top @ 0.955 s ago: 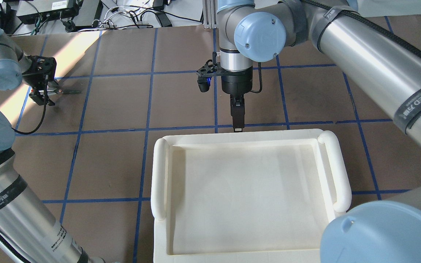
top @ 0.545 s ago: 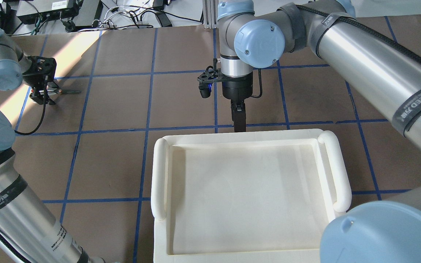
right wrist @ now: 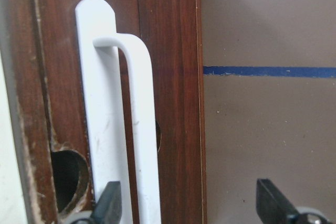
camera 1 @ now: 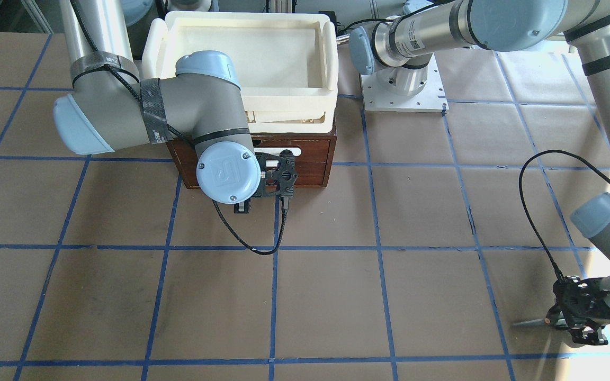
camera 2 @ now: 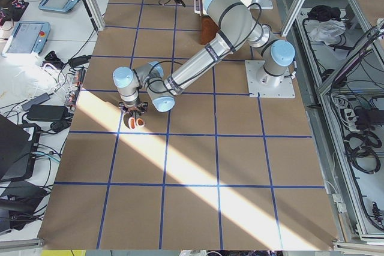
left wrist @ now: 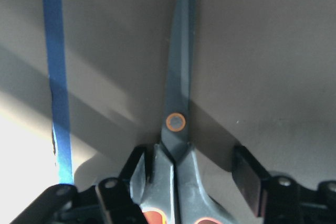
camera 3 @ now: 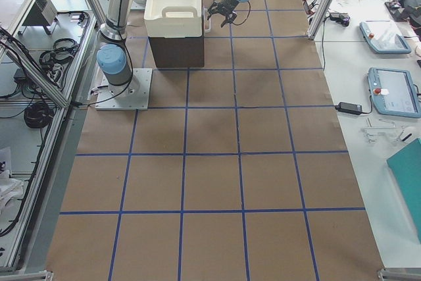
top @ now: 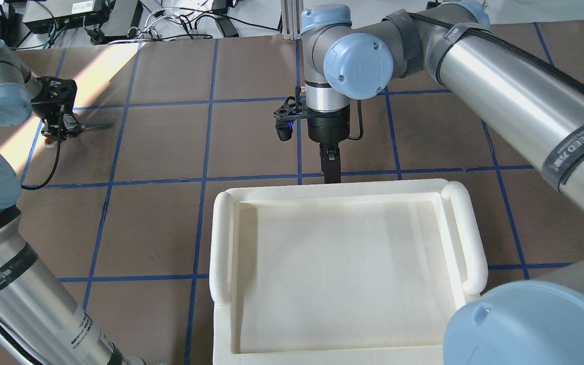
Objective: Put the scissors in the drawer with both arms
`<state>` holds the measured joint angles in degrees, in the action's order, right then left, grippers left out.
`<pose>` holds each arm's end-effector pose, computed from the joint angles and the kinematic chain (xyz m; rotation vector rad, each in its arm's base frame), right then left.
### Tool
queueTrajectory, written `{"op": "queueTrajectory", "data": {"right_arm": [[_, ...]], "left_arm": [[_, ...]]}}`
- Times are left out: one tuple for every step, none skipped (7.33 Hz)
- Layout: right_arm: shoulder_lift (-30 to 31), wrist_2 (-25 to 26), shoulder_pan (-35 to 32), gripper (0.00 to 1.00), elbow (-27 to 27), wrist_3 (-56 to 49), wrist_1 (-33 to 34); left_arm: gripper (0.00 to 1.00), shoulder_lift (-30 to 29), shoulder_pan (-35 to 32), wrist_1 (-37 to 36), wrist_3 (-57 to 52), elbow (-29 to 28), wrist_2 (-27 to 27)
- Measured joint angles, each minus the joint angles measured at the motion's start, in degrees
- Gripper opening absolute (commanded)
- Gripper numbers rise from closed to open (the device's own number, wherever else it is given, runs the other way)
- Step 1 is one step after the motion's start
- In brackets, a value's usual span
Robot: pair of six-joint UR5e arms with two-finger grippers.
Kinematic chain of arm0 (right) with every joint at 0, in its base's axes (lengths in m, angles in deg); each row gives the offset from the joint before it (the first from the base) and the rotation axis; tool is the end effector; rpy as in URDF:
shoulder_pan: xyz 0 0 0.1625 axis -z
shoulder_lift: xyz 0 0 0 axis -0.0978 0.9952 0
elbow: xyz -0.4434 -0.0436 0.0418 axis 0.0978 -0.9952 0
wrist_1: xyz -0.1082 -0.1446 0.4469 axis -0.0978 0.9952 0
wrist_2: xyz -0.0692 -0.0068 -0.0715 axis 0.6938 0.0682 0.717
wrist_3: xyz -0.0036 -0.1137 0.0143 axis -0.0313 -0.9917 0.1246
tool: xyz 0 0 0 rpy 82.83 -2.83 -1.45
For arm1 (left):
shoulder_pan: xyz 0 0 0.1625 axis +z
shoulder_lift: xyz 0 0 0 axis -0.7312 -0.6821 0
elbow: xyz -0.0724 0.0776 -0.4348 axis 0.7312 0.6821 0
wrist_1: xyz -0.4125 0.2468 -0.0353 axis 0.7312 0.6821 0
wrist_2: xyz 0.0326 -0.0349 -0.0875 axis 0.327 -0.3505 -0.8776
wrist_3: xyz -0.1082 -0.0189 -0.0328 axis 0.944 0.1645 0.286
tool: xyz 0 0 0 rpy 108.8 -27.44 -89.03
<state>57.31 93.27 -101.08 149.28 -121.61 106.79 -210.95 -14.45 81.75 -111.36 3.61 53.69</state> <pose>0.3350 -0.6041 0.2740 -1.9168 1.9245 0.5761 0.2752 -0.7830 0.1374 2.1516 2.2332 -0.0107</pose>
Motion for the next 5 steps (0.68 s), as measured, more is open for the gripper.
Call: {"op": "queueTrajectory", "data": {"right_arm": [[0.0, 0.0, -0.1, 0.92, 0.3, 0.0, 0.0], [0.0, 0.0, -0.2, 0.92, 0.6, 0.0, 0.1], [0.0, 0.1, -0.2, 0.90, 0.7, 0.0, 0.2], [0.0, 0.1, -0.3, 0.70, 0.7, -0.1, 0.6], [-0.1, 0.1, -0.3, 0.71, 0.7, -0.1, 0.9]], "left_arm": [[0.00, 0.4, 0.0, 0.0, -0.3, 0.0, -0.1], [0.00, 1.1, -0.1, 0.2, -0.4, 0.1, -0.2], [0.00, 2.3, -0.3, 0.8, -0.4, 0.2, -0.3], [0.00, 3.6, -0.5, 1.8, -0.2, 0.3, -0.3], [0.00, 5.0, -0.8, 3.3, 0.3, 0.5, -0.4]]}}
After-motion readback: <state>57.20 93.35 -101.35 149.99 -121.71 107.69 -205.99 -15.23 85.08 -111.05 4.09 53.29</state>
